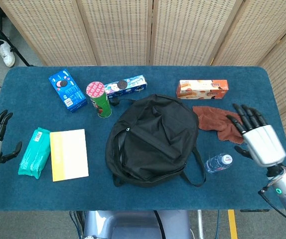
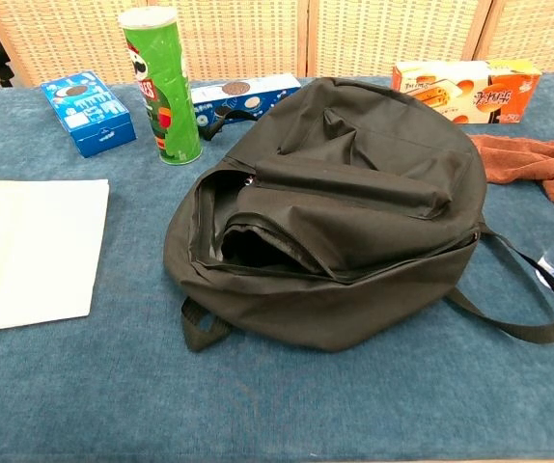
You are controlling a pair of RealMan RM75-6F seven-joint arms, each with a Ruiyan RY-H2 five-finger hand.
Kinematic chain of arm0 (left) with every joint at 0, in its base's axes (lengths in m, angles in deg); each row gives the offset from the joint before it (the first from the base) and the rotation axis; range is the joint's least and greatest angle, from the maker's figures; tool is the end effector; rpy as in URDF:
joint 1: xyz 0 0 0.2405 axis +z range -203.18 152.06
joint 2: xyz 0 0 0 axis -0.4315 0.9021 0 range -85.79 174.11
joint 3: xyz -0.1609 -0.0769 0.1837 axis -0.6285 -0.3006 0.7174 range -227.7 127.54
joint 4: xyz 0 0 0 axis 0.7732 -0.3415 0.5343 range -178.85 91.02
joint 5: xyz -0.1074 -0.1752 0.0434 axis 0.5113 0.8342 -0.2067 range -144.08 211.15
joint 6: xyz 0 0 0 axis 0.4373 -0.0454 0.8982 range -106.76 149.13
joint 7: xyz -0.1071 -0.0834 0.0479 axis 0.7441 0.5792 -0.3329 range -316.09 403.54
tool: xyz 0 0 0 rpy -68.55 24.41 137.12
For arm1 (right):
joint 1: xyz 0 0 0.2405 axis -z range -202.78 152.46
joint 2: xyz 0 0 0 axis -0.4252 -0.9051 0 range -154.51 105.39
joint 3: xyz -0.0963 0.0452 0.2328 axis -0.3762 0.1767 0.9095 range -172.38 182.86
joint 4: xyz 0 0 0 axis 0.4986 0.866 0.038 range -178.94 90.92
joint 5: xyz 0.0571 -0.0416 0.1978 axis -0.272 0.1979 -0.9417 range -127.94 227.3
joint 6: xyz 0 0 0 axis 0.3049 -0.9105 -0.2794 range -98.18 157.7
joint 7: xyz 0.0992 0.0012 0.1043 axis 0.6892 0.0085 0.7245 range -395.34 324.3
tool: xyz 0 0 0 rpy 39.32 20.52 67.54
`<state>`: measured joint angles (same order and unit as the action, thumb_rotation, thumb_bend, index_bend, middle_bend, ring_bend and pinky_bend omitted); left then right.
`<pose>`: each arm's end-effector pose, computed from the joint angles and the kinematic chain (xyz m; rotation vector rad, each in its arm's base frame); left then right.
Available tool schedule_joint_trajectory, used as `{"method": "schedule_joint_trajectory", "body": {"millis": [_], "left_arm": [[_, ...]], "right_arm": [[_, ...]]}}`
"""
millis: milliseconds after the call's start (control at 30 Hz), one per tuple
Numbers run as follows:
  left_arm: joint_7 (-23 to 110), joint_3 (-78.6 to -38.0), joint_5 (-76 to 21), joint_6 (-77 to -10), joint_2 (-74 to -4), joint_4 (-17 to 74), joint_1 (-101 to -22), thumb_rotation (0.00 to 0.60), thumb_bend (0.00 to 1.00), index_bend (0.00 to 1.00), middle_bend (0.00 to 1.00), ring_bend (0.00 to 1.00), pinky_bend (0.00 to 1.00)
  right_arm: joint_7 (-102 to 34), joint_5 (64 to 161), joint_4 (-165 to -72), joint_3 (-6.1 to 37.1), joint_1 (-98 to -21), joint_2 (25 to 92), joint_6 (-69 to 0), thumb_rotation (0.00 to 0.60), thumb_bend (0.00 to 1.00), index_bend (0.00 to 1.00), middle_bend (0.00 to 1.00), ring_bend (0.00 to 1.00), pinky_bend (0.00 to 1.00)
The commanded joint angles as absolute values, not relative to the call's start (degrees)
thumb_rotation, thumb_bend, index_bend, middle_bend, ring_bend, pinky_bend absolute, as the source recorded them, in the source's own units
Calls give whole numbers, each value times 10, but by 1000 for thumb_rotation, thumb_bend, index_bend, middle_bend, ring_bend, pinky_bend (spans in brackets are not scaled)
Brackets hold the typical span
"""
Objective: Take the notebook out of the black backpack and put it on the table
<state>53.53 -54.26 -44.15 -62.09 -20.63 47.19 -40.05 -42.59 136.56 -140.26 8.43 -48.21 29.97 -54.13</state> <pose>-0.2974 0.2379 0.1647 -1.2967 -0.9922 -1.0902 -0.2341 -0.2683 0.2029 1.6064 -0.5019 0.9812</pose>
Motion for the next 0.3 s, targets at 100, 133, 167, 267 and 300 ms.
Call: {"method": "schedule_joint_trajectory", "body": {"millis": [100, 133, 167, 267, 300], "left_arm": [[474, -502, -443, -632, -170, 541, -356, 600, 373, 0, 0, 0, 19], [468, -499, -447, -634, -169, 547, -352, 600, 369, 0, 0, 0, 19], [460, -495, -452, -634, -167, 550, -350, 600, 368, 0, 0, 0, 19], [434, -491, -458, -644, -170, 556, -340, 600, 367, 0, 0, 0, 19], [429, -490, -457, -644, -172, 560, -337, 600, 367, 0, 0, 0, 19]], "right_arm": [[-333, 1321, -1354, 68, -394, 370, -592, 600, 0, 120, 0, 0, 46], [-327, 1322, -1344, 66, -387, 379, -597, 600, 0, 112, 0, 0, 38], [-322, 1322, -1336, 64, -379, 387, -601, 600, 0, 103, 0, 0, 29], [-314, 1317, -1317, 63, -357, 414, -618, 600, 0, 86, 0, 0, 23], [-314, 1318, -1312, 62, -350, 421, -623, 600, 0, 82, 0, 0, 23]]}}
